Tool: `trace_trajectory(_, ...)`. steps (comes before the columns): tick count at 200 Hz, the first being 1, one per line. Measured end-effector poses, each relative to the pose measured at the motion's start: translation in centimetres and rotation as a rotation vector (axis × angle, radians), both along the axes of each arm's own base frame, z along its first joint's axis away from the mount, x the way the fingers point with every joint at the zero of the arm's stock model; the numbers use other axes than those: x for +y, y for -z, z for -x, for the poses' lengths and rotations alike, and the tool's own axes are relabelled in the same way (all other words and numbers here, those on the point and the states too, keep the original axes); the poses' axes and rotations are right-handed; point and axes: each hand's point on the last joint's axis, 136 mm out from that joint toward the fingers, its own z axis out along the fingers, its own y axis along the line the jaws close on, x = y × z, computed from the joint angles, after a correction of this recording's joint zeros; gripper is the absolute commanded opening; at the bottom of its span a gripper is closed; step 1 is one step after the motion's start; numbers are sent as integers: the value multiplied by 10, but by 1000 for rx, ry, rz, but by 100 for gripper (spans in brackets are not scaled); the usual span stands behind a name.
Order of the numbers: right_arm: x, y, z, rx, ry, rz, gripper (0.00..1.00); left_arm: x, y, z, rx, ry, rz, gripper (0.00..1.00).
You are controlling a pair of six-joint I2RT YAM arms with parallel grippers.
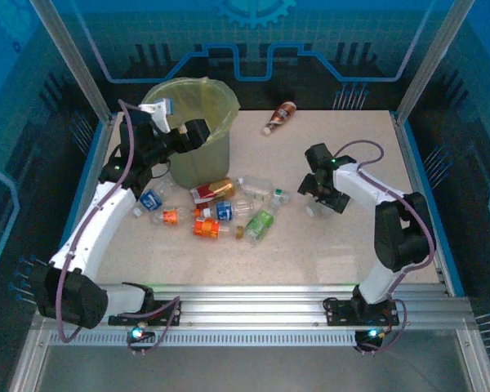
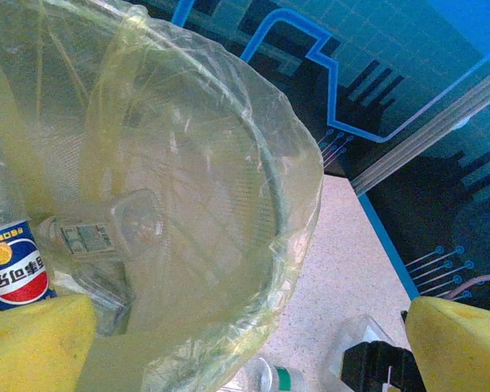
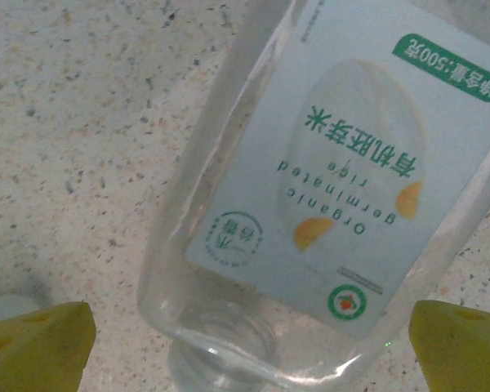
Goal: Put the plastic bottles in the bin
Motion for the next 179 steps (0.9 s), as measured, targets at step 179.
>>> trace_trajectory(179,-25,9,-29,-22,-1,90,100,-3,-1,-2,-9,12,6,99)
